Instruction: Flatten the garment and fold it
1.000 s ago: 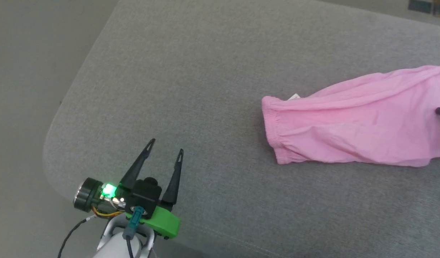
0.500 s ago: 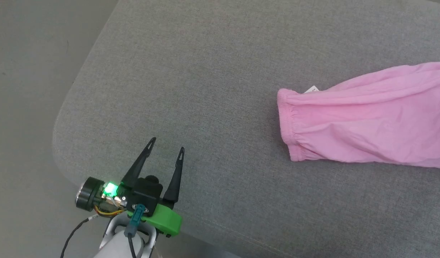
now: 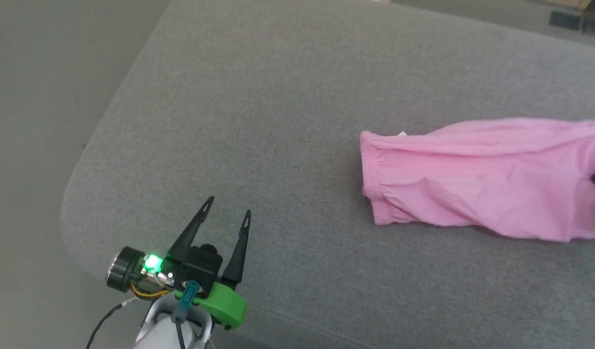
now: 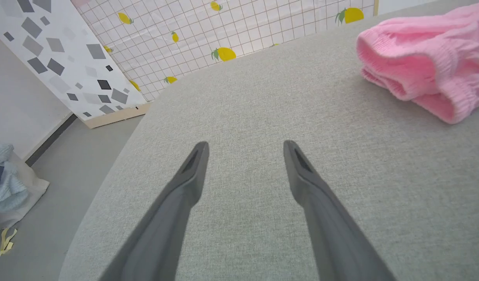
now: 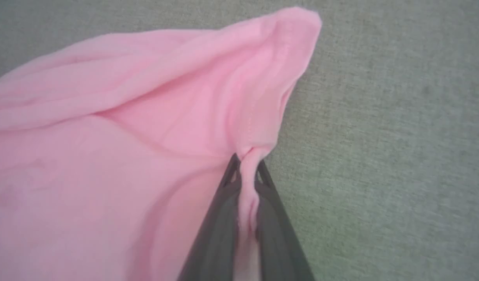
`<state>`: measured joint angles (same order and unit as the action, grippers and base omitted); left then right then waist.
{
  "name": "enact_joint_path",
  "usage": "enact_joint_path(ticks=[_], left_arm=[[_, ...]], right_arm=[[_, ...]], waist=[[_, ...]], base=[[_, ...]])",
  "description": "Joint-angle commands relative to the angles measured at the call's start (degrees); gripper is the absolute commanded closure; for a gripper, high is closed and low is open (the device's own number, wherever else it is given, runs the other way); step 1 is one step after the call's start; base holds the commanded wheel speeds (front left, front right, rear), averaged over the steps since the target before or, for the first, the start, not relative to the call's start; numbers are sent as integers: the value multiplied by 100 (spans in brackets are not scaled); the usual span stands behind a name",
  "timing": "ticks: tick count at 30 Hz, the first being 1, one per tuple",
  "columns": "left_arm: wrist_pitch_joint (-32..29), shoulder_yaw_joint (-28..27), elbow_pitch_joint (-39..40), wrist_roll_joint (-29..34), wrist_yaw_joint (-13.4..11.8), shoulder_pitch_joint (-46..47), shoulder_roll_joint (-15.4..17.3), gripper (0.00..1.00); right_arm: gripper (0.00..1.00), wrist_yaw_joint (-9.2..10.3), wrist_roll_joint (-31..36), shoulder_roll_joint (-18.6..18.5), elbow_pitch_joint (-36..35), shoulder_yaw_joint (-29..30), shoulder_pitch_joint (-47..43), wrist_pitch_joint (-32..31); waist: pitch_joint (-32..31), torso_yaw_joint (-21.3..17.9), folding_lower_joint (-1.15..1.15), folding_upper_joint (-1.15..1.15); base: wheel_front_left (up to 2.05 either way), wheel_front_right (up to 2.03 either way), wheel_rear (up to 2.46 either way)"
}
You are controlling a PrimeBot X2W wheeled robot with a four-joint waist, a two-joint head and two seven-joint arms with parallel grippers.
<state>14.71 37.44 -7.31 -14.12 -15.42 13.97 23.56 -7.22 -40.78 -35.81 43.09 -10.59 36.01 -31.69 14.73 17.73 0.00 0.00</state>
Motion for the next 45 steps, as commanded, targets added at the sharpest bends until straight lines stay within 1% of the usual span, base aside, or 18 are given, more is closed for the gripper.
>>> enact_joint_path(ticks=[1,7,13,18,21,24,26,31,38,42,45], left_arm=[[-10,11,-20,-72,23,-78,26,0],[-70,47,-28,-158,6,-252,63,0],[-112,103,12,-219,8,-360,68,0],[-159,121,83,-251,2,-362,73,0],[-181,135,96,-256,12,-326,76,0],[-191,142,80,-272,20,-298,76,0],[-201,139,65,-289,17,-297,83,0],[-234,149,13,-337,9,-338,102,0],[-282,167,21,-378,-25,-374,117,0],[-294,171,36,-385,-50,-365,123,0],[-292,180,50,-390,-55,-355,127,0]], right_arm=[[100,-26,19,-20,-20,116,-194,55],[100,-26,-13,-27,-290,758,-943,16],[100,-26,285,108,-510,1787,-1796,-150],[100,-26,846,471,-814,2650,-2277,-221],[100,-26,1141,751,-1035,2995,-2332,-262],[100,-26,1359,1056,-1398,3202,-2305,-342],[100,-26,1386,1256,-1695,3271,-2274,-449],[100,-26,1366,1589,-2578,3208,-2297,-724],[100,-26,1240,2141,-3776,2857,-2362,-1329],[100,-26,1210,2544,-4253,2594,-2387,-1643],[100,-26,1250,2868,-4439,2413,-2361,-1809]], waist=[[-338,-216,0,0],[-683,-459,0,0],[-848,-637,0,0],[-784,-745,0,0],[-737,-768,0,0],[-727,-765,0,0],[-753,-760,0,0],[-881,-731,0,0],[-1011,-640,0,0],[-1024,-553,0,0],[-997,-467,0,0]], base=[[0,0,0],[0,0,0],[0,0,0],[0,0,0],[0,0,0],[0,0,0],[0,0,0],[0,0,0],[0,0,0],[0,0,0],[0,0,0]])
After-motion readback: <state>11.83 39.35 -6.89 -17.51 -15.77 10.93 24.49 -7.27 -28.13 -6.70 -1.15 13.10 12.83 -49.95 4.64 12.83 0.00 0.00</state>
